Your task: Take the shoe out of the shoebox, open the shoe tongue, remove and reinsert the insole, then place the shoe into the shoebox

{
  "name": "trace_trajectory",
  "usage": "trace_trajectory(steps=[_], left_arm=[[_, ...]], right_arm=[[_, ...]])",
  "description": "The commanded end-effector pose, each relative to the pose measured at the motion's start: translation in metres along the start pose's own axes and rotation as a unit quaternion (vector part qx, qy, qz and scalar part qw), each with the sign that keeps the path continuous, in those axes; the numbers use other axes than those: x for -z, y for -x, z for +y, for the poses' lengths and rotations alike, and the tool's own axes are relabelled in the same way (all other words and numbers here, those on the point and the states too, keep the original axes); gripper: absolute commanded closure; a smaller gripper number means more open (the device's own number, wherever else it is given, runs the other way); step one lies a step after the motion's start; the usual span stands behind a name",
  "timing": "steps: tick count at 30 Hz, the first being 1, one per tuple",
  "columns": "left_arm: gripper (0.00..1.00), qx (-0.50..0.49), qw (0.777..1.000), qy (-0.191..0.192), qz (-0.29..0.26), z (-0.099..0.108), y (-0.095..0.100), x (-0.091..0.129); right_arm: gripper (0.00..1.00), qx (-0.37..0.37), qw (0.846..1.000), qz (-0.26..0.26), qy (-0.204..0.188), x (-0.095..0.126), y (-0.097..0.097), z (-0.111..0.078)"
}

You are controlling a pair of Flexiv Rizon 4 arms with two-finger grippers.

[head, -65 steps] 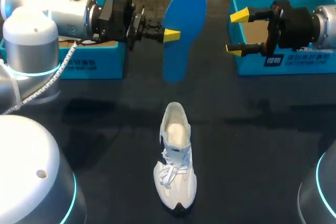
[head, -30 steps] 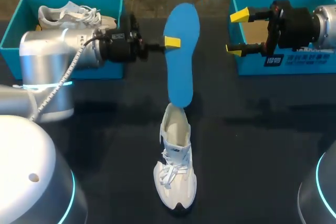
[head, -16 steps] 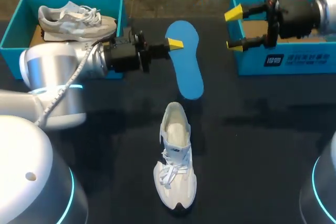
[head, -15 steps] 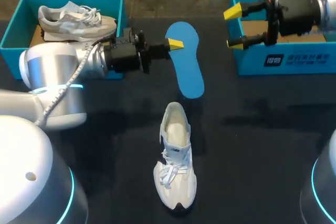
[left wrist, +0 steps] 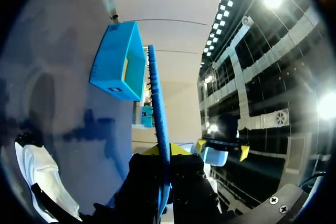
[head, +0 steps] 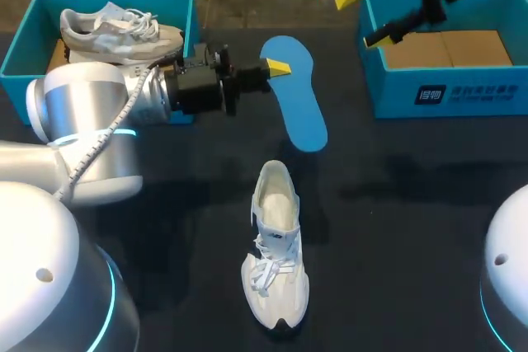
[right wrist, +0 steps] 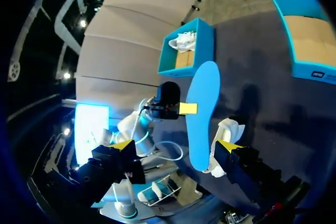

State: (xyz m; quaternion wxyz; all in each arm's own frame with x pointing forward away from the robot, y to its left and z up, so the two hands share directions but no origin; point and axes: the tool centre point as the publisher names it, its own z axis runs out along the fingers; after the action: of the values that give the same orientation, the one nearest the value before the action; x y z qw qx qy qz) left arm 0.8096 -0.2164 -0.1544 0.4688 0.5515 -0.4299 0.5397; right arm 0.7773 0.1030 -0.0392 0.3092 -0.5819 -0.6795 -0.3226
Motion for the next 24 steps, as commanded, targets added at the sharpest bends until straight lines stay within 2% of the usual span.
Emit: trace_trajectory(steps=[1, 4, 5, 12, 18, 24], left_arm=[[1.00, 0.005, 1.000, -0.004, -0.004, 0.000, 0.002, -0.001], [1.00, 0.016, 1.000, -0.001, -0.009, -0.001, 0.004, -0.001], [1.00, 0.016, 1.000, -0.001, -0.009, -0.001, 0.004, -0.001], [1.00, 0.016, 1.000, -0.001, -0.009, -0.001, 0.004, -0.001], [1.00, 0.016, 1.000, -0.001, -0.009, -0.001, 0.004, -0.001], [1.00, 0.016, 1.000, -0.001, -0.009, -0.001, 0.004, -0.001]], right_arm=[[0.00, -0.017, 0.983, -0.182, -0.012, 0.003, -0.015, 0.004], [0.00, -0.021, 0.976, -0.217, -0.016, 0.001, -0.023, 0.004], [0.00, -0.026, 0.969, -0.244, -0.021, -0.001, -0.029, 0.005], [0.00, -0.038, 0.937, -0.347, -0.031, -0.014, -0.045, 0.007], [0.00, -0.037, 0.920, -0.388, -0.034, -0.028, -0.050, 0.006], [0.00, -0.044, 0.917, -0.396, -0.020, -0.038, -0.051, 0.002]])
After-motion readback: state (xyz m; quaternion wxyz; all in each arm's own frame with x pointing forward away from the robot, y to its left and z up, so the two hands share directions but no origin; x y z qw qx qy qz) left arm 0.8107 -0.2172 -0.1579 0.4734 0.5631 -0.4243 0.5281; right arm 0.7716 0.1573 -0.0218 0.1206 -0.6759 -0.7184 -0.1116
